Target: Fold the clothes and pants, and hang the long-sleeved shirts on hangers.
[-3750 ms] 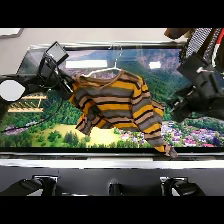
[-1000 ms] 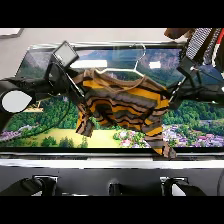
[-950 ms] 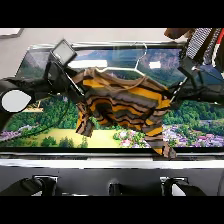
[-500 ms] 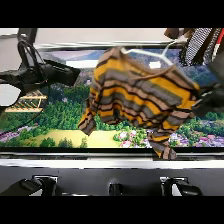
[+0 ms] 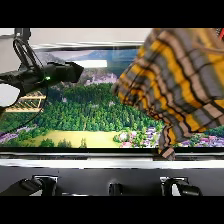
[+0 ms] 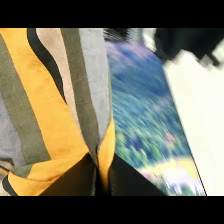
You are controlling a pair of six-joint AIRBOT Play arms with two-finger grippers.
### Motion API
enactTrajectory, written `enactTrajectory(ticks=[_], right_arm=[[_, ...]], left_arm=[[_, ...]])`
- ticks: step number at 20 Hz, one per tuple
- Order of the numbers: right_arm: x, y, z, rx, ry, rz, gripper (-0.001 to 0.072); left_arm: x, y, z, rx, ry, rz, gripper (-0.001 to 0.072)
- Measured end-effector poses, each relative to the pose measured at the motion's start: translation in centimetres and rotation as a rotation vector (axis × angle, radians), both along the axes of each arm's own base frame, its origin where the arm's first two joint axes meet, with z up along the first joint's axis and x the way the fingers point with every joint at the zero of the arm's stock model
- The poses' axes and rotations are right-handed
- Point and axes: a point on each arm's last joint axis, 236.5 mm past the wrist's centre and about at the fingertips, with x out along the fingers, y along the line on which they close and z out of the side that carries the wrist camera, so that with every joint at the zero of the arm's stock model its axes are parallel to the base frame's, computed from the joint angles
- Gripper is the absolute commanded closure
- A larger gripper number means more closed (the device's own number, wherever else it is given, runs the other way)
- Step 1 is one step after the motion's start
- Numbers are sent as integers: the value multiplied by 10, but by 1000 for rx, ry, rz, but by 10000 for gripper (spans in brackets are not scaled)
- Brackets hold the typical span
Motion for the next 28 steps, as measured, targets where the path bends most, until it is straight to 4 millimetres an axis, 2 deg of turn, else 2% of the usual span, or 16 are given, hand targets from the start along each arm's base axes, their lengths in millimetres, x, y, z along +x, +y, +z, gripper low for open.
enactTrajectory(ticks=[3, 6, 7, 9, 11, 15, 17, 19, 22, 28], right_arm=[[7, -31, -5, 49, 35, -169, 681], [10, -66, -19, 42, 169, -354, 680], [8, -79, -17, 21, 196, -419, 680], [4, -99, 1, -25, 194, -520, 680], [-5, -116, 29, -67, 143, -603, 680], [-52, -154, 72, -80, 48, -799, 680], [-76, -170, 87, -63, -2, -869, 680], [-88, -181, 96, -55, -41, -897, 680], [-92, -195, 108, -77, -85, -915, 680], [-77, -219, 127, -162, -157, -920, 681]], left_arm=[[-3, -6, 0, -16, 10, -12, 90], [-4, -9, -1, -36, 24, -12, 90], [-4, -10, -1, -37, 26, -11, 90], [-5, -11, -1, -43, 30, -12, 90], [-5, -11, -1, -45, 31, -11, 91], [-4, -11, -3, -46, 37, -10, 90], [-3, -12, -4, -46, 39, -10, 90], [-3, -12, -4, -46, 40, -10, 91], [-3, -12, -5, -46, 41, -10, 101], [-4, -12, -5, -48, 45, -10, 101]])
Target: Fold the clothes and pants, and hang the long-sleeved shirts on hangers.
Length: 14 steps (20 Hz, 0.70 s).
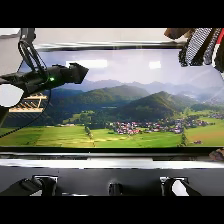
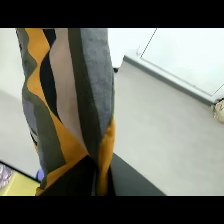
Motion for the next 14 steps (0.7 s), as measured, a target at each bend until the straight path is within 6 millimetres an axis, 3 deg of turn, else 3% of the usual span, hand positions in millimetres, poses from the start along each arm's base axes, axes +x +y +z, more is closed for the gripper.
enactTrajectory(ticks=[8, 14], right_arm=[[20, -26, 26, -128, -65, -36, 681], [24, -38, 48, -224, -101, -75, 681]], left_arm=[[0, -1, -6, 11, 16, -4, 101], [-2, -1, -18, 34, 56, -14, 101]])
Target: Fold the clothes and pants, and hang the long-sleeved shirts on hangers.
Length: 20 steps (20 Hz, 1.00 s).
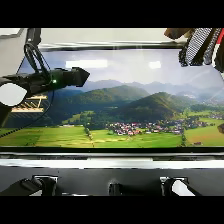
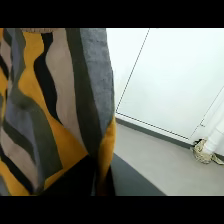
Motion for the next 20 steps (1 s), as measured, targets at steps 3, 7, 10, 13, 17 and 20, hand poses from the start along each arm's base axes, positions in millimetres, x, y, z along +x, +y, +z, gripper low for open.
enactTrajectory(ticks=[3, 7, 10, 13, 17, 20], right_arm=[[-2, -5, 6, -35, -7, -30, 681], [-3, -10, 10, -71, 13, -67, 681], [-5, -13, 11, -87, 29, -89, 681], [-9, -15, 8, -77, 37, -116, 681], [-19, -16, -1, -42, 45, -159, 681], [-23, -16, -5, -22, 52, -174, 681]], left_arm=[[-1, 0, -2, 4, 7, -2, 101], [-1, 0, -2, 4, 9, -2, 101], [-1, 0, -3, 5, 10, -2, 101], [-1, 0, -3, 5, 11, -2, 101], [-1, 0, -3, 5, 11, -2, 101], [-1, 0, -3, 5, 11, -2, 101]])
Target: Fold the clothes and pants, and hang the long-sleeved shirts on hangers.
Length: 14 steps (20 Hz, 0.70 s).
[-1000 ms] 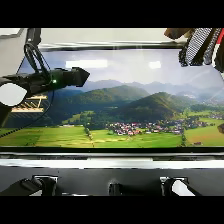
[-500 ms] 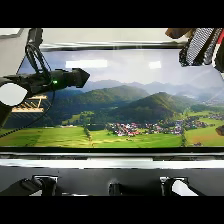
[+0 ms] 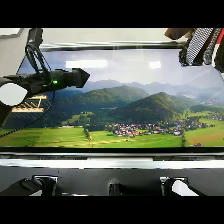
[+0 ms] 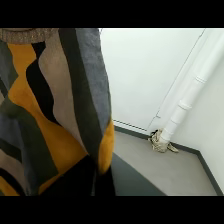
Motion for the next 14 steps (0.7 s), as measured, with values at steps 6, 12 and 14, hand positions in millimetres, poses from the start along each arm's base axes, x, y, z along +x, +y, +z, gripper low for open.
enactTrajectory(ticks=[6, 12, 14], right_arm=[[-17, -4, -3, 22, 5, -37, 681], [-39, -14, -12, 84, -113, -12, 607], [-37, -14, -16, 109, -149, 10, 329]], left_arm=[[-1, 0, -2, 5, 8, -2, 101], [-5, 1, -8, 19, 33, -9, 101], [-5, 1, -8, 19, 34, -9, 100]])
